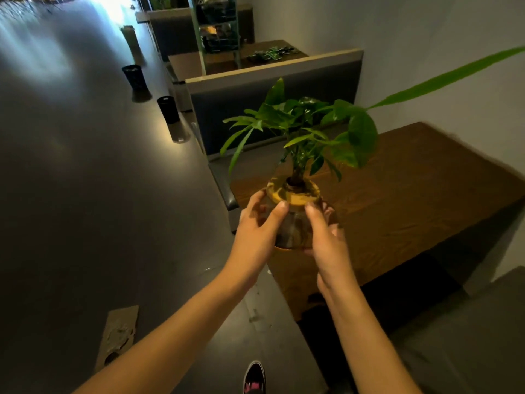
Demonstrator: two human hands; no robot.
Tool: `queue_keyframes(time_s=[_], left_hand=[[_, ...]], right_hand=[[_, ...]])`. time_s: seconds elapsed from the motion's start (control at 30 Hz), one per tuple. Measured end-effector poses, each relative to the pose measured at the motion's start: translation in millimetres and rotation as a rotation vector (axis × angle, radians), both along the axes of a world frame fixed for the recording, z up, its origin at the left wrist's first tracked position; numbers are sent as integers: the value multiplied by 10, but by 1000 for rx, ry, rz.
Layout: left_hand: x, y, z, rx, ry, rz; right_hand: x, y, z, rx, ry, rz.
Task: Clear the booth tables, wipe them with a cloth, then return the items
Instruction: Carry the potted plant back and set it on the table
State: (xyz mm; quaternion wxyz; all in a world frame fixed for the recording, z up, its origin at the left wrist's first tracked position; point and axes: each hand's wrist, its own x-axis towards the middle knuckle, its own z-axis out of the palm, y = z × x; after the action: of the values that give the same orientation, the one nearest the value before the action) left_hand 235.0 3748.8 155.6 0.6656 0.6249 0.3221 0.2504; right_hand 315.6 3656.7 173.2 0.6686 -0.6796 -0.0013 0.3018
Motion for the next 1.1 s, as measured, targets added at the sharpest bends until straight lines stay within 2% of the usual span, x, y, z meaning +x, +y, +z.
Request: queue_keyframes(time_s=[0.37,0.53,0.67,0.93,1.1], left_hand=[[1307,472,-280,-7,79,-111],[2007,441,-307,-24,91,-109],[2671,375,-395,-16,84,-28],[3953,63,-426,-71,91,235],[4467,-46,-415,-65,87,271]], right_hand=[[1198,388,-236,-132,-15,-35],[1939,383,-380,-103,-37,-10],[2657,409,-464,-63,-7,65],[4143,318,-448,-158,42,251],[4716,247,-475,-169,47,307]])
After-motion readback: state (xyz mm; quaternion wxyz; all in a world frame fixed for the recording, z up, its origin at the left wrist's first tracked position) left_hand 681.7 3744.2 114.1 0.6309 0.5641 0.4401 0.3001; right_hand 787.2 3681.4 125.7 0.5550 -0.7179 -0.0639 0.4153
